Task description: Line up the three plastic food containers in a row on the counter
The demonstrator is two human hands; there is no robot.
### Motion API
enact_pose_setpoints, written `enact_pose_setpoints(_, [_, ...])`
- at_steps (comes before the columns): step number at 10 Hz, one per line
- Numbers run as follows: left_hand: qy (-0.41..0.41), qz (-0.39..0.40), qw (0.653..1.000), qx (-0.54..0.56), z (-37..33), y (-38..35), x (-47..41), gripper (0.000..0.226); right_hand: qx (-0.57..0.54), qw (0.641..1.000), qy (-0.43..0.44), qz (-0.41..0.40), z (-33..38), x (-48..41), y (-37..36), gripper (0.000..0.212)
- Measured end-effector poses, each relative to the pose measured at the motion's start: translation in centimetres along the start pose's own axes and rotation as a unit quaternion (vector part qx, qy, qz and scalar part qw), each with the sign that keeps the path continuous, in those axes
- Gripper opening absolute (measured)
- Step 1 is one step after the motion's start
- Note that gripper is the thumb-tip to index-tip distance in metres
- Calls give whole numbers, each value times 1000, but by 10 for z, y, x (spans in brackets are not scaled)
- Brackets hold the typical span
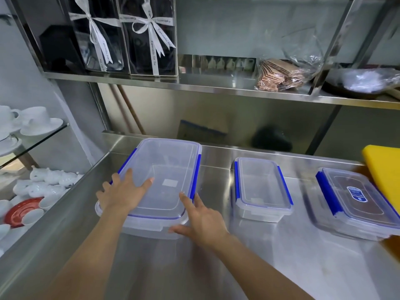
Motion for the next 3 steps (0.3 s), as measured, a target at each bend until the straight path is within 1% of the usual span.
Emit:
enact_pose_setpoints(1, [2, 11, 1000, 3, -1, 2, 0, 86, -15, 1000, -16, 10, -2, 0, 2, 86])
enact_pose_setpoints(2, [-8, -5, 1000, 9, -1, 6, 3, 83, -68, 996, -19, 61, -5, 9, 16, 88])
enact_pose_setpoints(3, [-62, -64, 994, 63, -14, 18, 0, 75, -97, 994, -22, 47, -17, 20, 55, 76])
Point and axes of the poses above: each hand's wrist, its own x-axis away from the middle knuckle, its own y-axis out of the back of the hand, z = x × y, the point moved 2 cm from there along -x, towards the middle knuckle, and after that the axes turned 8 degrees about -z, right-handed, at the moved point
